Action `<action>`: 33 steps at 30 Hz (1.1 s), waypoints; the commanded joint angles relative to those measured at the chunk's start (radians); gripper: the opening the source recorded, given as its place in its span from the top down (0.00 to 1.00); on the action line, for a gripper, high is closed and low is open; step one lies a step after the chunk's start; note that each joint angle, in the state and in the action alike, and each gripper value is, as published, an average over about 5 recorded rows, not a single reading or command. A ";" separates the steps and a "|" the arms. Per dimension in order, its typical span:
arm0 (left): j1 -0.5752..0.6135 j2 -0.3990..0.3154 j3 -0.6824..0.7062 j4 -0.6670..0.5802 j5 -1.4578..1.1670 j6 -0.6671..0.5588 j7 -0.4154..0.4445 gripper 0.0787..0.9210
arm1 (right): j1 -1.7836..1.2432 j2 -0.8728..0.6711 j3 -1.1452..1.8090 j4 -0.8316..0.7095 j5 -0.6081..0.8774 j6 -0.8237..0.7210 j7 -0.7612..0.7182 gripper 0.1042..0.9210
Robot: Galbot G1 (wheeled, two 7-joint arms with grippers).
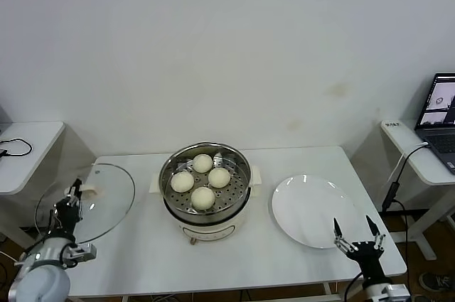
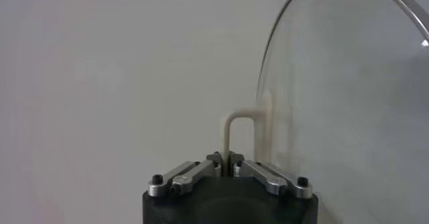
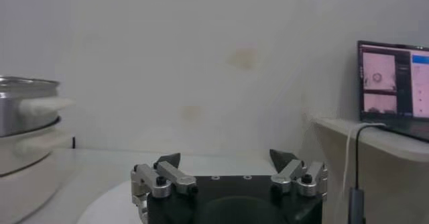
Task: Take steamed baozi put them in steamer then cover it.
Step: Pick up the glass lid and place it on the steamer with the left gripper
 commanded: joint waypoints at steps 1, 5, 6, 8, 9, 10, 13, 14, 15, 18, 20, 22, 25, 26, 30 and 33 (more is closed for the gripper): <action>0.024 0.083 0.057 -0.312 -0.164 0.164 0.141 0.94 | -0.005 0.006 0.001 0.008 -0.040 0.006 0.003 0.12; -0.050 0.141 0.199 -0.326 -0.196 0.217 0.139 0.94 | -0.024 0.031 0.001 0.021 -0.108 0.017 0.010 0.12; -0.080 0.152 0.239 -0.319 -0.204 0.228 0.133 0.94 | -0.028 0.039 -0.001 0.024 -0.126 0.019 0.013 0.12; -0.148 0.159 0.325 -0.296 -0.210 0.247 0.115 0.94 | -0.033 0.056 -0.006 0.029 -0.160 0.022 0.018 0.12; -0.185 0.156 0.368 -0.284 -0.204 0.256 0.109 0.94 | -0.035 0.064 -0.009 0.029 -0.177 0.023 0.021 0.12; -0.217 0.149 0.404 -0.276 -0.193 0.265 0.108 0.94 | -0.034 0.072 -0.013 0.027 -0.190 0.024 0.023 0.12; -0.294 0.125 0.495 -0.264 -0.149 0.297 0.133 0.94 | -0.031 0.095 -0.026 0.020 -0.231 0.026 0.031 0.12; -0.311 0.118 0.513 -0.261 -0.132 0.306 0.147 0.94 | -0.029 0.101 -0.031 0.017 -0.242 0.026 0.032 0.12; -0.325 0.111 0.528 -0.258 -0.114 0.313 0.163 0.94 | -0.028 0.107 -0.037 0.015 -0.251 0.025 0.034 0.12; -0.347 0.090 0.554 -0.246 -0.062 0.328 0.207 0.94 | -0.024 0.119 -0.058 0.007 -0.271 0.022 0.037 0.12; -0.357 0.074 0.568 -0.232 -0.038 0.334 0.224 0.94 | -0.017 0.127 -0.070 -0.001 -0.284 0.021 0.041 0.12; -0.370 0.053 0.584 -0.218 -0.012 0.337 0.238 0.94 | -0.010 0.133 -0.073 -0.011 -0.299 0.020 0.043 0.12; -0.401 0.009 0.608 -0.194 0.042 0.342 0.261 0.94 | -0.001 0.135 -0.068 -0.024 -0.316 0.024 0.046 0.12; -0.412 -0.007 0.616 -0.184 0.059 0.345 0.269 0.94 | 0.002 0.135 -0.068 -0.028 -0.319 0.024 0.047 0.12; -0.440 -0.054 0.637 -0.146 0.114 0.355 0.293 0.94 | 0.010 0.135 -0.069 -0.035 -0.322 0.022 0.048 0.12; -0.451 -0.072 0.649 -0.130 0.144 0.365 0.313 0.94 | 0.013 0.138 -0.070 -0.037 -0.324 0.020 0.048 0.12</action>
